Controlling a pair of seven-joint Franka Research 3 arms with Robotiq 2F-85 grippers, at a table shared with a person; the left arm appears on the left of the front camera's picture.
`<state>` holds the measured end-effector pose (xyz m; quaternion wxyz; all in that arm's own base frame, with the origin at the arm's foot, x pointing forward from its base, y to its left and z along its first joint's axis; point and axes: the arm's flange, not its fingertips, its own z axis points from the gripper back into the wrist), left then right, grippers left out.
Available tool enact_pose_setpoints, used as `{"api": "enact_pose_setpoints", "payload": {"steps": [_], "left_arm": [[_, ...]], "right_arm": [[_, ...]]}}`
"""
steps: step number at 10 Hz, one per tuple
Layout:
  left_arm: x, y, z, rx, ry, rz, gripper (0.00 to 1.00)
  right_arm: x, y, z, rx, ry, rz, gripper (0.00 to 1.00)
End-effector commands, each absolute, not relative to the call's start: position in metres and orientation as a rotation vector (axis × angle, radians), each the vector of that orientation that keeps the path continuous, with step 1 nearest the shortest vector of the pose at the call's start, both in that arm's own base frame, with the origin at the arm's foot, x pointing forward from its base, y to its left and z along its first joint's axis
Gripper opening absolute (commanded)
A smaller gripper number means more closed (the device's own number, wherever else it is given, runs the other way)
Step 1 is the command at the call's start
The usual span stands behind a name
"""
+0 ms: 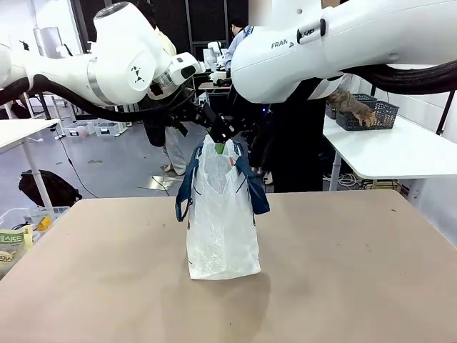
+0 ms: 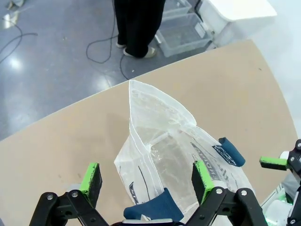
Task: Transfer purchased items from the store into the shopping bag.
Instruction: Open the Reusable shopping bag in the center of the table.
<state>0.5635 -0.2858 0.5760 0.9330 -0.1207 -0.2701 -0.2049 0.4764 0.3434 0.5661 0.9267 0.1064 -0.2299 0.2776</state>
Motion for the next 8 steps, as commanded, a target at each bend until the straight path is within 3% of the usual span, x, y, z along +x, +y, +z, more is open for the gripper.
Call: {"api": "enact_pose_setpoints", "payload": {"steps": [1,6,7,8], "left_arm": [[0.576,-0.282,0.577,-0.296,-0.497,-0.379,1.0],[0.589,-0.286,0.551,-0.272,-0.34,-0.334,1.0],[0.589,-0.288,0.547,-0.259,-0.324,-0.33,0.98],[0.589,-0.291,0.544,-0.245,-0.317,-0.336,0.88]], "right_arm": [[0.481,0.337,0.553,0.238,-0.431,0.52,1.0],[0.496,0.341,0.53,0.261,-0.376,0.518,1.0],[0.497,0.341,0.529,0.26,-0.379,0.517,1.0],[0.498,0.341,0.529,0.228,-0.386,0.507,1.0]]}}
